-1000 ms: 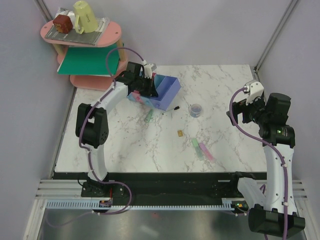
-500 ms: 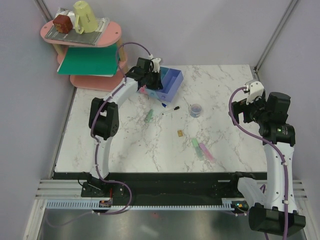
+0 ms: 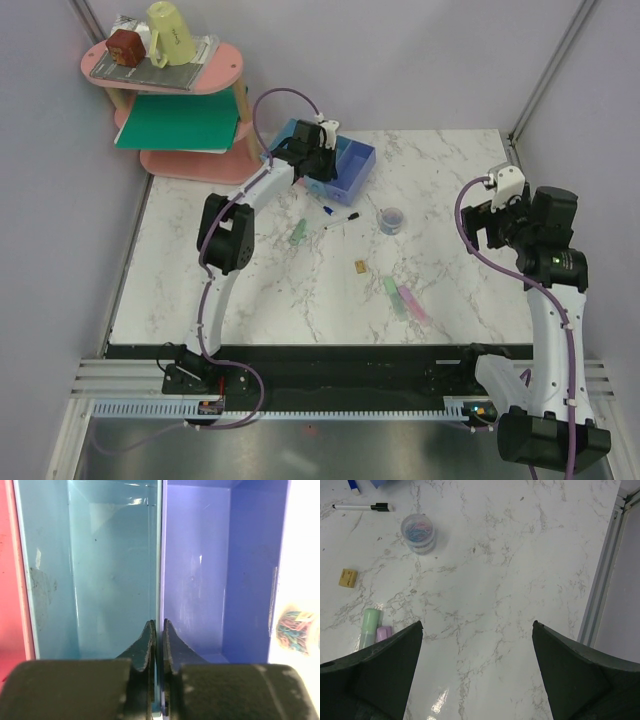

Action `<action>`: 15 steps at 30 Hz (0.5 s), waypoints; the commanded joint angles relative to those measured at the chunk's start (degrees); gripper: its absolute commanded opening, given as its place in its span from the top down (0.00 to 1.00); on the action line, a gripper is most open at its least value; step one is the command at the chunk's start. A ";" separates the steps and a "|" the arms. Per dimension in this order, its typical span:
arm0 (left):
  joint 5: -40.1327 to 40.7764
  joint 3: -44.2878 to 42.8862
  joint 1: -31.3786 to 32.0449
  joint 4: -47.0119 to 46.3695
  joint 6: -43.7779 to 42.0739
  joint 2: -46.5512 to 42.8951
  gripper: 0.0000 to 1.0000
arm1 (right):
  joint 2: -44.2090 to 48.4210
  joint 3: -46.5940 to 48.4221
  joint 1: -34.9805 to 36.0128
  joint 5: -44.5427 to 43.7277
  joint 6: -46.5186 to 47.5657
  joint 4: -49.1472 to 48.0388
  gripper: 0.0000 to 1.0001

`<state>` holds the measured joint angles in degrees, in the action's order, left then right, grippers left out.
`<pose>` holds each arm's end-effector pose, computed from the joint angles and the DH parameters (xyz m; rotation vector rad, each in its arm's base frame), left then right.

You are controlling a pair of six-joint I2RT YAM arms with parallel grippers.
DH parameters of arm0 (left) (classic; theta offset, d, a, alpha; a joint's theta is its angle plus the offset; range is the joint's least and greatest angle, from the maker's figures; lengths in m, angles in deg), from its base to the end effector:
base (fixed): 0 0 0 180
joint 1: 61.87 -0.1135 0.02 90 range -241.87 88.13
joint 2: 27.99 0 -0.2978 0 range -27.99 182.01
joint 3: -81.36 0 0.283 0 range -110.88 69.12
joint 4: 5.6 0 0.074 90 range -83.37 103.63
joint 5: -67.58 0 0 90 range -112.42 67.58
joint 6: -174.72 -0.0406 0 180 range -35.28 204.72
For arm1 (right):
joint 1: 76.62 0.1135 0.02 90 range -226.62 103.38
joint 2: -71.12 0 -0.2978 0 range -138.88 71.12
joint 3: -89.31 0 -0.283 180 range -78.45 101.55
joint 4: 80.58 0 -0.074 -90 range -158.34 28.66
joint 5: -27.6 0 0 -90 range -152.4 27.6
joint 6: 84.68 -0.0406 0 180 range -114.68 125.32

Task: Sort the stationery into containers
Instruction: Move the storage box to the center of the board.

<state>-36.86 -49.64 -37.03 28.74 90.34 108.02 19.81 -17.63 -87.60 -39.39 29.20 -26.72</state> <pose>0.5437 -0.2628 0.2238 0.5177 2.2352 -0.5647 0.1906 -0.0208 0.3916 -0.4640 2.0302 0.0591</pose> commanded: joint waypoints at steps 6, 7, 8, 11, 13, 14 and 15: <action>-1.65 -2.88 3.20 -4.79 0.26 3.47 0.81 | 0.51 -1.93 0.26 0.46 0.82 -0.58 0.02; -1.73 -3.40 3.28 -4.79 0.26 3.65 0.77 | 0.51 -2.02 0.17 0.55 0.73 -0.58 0.02; -1.65 -3.67 3.37 -4.97 0.26 3.91 0.71 | 0.51 -2.11 0.17 0.72 0.73 -0.49 0.02; -2.00 -4.37 3.72 -4.88 0.26 4.09 0.57 | 0.86 -2.72 0.17 0.90 0.73 -0.40 0.02; -2.35 -4.29 3.99 -4.71 0.35 3.92 0.45 | 1.04 -2.90 0.26 0.90 0.82 -0.32 0.02; -2.61 -4.11 4.07 -4.62 0.70 3.66 0.41 | 1.12 -2.98 0.26 0.99 0.82 -0.14 0.02; -3.22 -3.94 4.16 -4.44 0.79 3.39 0.34 | 1.21 -2.98 0.26 1.08 0.82 -0.14 0.02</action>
<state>-37.67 -51.26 -33.69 26.36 90.02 111.51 19.96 -20.34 -87.60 -39.33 29.37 -26.52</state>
